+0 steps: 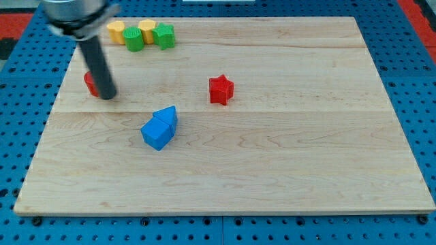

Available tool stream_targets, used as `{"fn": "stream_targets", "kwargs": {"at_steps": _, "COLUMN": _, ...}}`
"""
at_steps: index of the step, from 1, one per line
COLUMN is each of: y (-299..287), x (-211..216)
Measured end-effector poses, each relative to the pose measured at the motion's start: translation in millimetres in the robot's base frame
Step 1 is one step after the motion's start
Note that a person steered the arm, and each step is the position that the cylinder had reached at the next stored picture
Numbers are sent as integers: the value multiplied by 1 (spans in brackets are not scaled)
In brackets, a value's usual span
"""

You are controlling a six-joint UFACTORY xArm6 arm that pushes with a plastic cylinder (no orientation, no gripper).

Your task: Move the red circle left to the red star

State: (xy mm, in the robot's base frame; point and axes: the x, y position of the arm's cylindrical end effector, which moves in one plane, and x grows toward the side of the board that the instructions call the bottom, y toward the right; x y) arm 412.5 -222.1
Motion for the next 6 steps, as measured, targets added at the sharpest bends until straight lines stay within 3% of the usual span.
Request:
{"fn": "stream_targets", "kwargs": {"at_steps": 1, "y": -67, "x": 16}}
{"fn": "stream_targets", "kwargs": {"at_steps": 2, "y": -81, "x": -3}}
{"fn": "stream_targets", "kwargs": {"at_steps": 3, "y": -32, "x": -33}}
{"fn": "stream_targets", "kwargs": {"at_steps": 4, "y": -22, "x": -47}}
{"fn": "stream_targets", "kwargs": {"at_steps": 5, "y": 39, "x": -42}}
{"fn": "stream_targets", "kwargs": {"at_steps": 6, "y": 61, "x": -43}}
